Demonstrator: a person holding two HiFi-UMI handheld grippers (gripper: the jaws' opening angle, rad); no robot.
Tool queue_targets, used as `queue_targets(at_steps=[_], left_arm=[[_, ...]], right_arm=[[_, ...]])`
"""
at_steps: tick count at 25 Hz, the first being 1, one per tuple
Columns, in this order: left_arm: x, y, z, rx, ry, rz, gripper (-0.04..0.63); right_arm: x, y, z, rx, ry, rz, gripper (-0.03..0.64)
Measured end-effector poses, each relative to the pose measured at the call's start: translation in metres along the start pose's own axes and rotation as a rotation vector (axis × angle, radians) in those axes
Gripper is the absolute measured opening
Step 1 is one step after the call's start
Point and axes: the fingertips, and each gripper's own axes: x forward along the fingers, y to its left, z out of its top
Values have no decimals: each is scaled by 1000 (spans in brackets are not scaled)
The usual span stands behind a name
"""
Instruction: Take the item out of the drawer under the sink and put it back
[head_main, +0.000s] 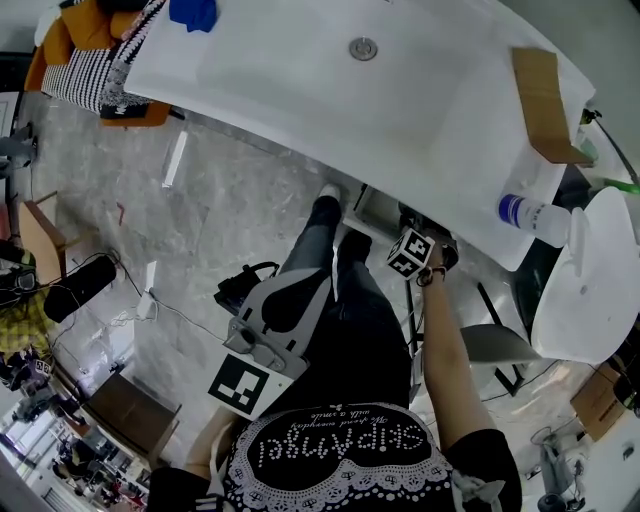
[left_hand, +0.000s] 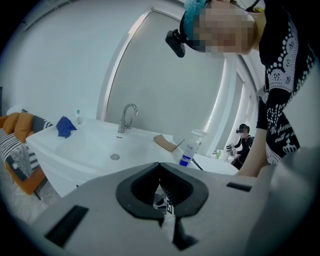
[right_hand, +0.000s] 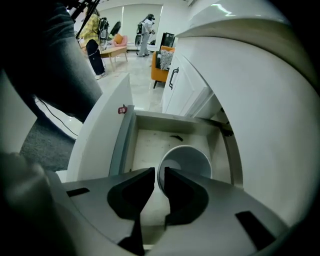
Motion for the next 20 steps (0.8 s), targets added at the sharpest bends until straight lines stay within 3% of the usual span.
queue_targets(at_steps=[6,20], left_arm=[[1,4,-2,-10,4,3,5],[0,-4,2,-5,-22,-29,5]], right_arm=[[2,-2,-2,0,14,-6,28],[-21,7,3,54,-25,-19,26]])
